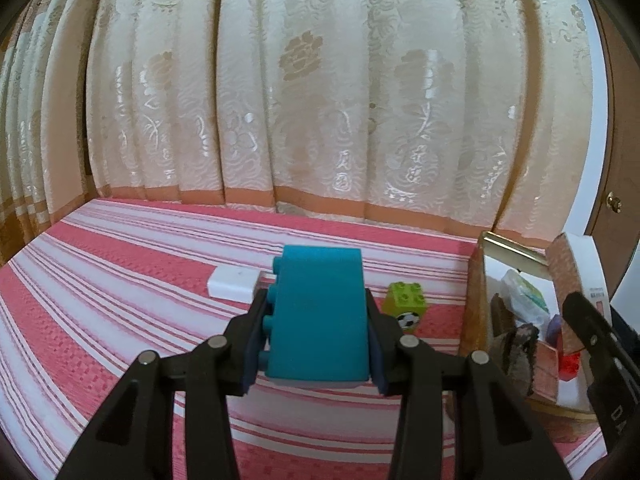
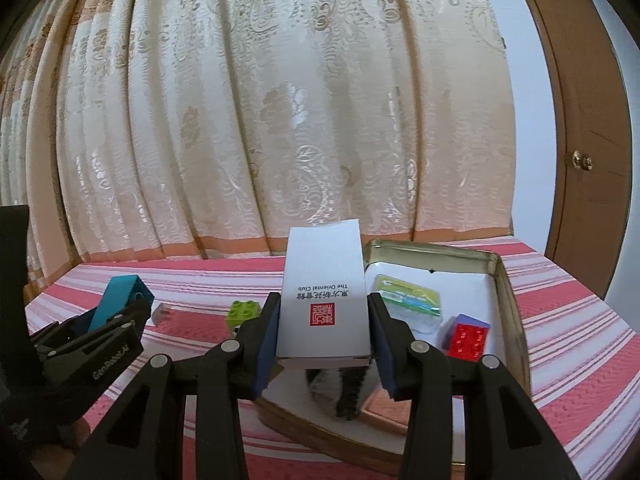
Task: Organize rigid objects
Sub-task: 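Carry the teal brick and white card box over the tray with both tools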
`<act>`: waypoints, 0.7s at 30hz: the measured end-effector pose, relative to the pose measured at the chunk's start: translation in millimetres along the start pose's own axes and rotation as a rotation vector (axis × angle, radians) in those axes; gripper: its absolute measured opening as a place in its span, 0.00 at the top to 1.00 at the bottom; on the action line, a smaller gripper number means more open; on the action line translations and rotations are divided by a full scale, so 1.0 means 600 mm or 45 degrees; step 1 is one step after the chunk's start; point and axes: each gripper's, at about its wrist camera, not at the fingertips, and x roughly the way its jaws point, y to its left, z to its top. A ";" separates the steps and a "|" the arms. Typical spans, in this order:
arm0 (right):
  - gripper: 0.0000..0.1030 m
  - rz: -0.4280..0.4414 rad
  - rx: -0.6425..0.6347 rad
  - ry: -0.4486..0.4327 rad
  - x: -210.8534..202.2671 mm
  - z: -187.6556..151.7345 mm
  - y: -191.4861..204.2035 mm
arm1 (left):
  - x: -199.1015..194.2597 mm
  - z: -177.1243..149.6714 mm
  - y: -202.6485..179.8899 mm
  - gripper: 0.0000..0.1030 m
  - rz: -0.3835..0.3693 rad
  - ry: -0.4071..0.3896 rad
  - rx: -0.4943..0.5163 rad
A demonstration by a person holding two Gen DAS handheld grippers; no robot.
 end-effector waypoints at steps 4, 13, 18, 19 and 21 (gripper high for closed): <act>0.56 -0.017 0.018 -0.004 -0.001 0.002 -0.020 | -0.004 0.001 -0.017 0.59 -0.014 -0.006 0.010; 0.56 -0.047 0.043 -0.018 -0.003 0.005 -0.054 | -0.015 0.004 -0.062 0.59 -0.053 -0.026 0.045; 0.56 -0.071 0.057 -0.026 -0.004 0.008 -0.079 | -0.016 0.005 -0.084 0.59 -0.074 -0.036 0.065; 0.56 -0.075 0.060 -0.027 -0.004 0.008 -0.083 | -0.016 0.006 -0.087 0.59 -0.078 -0.038 0.067; 0.56 -0.085 0.065 -0.027 -0.003 0.009 -0.092 | -0.017 0.007 -0.095 0.59 -0.086 -0.043 0.071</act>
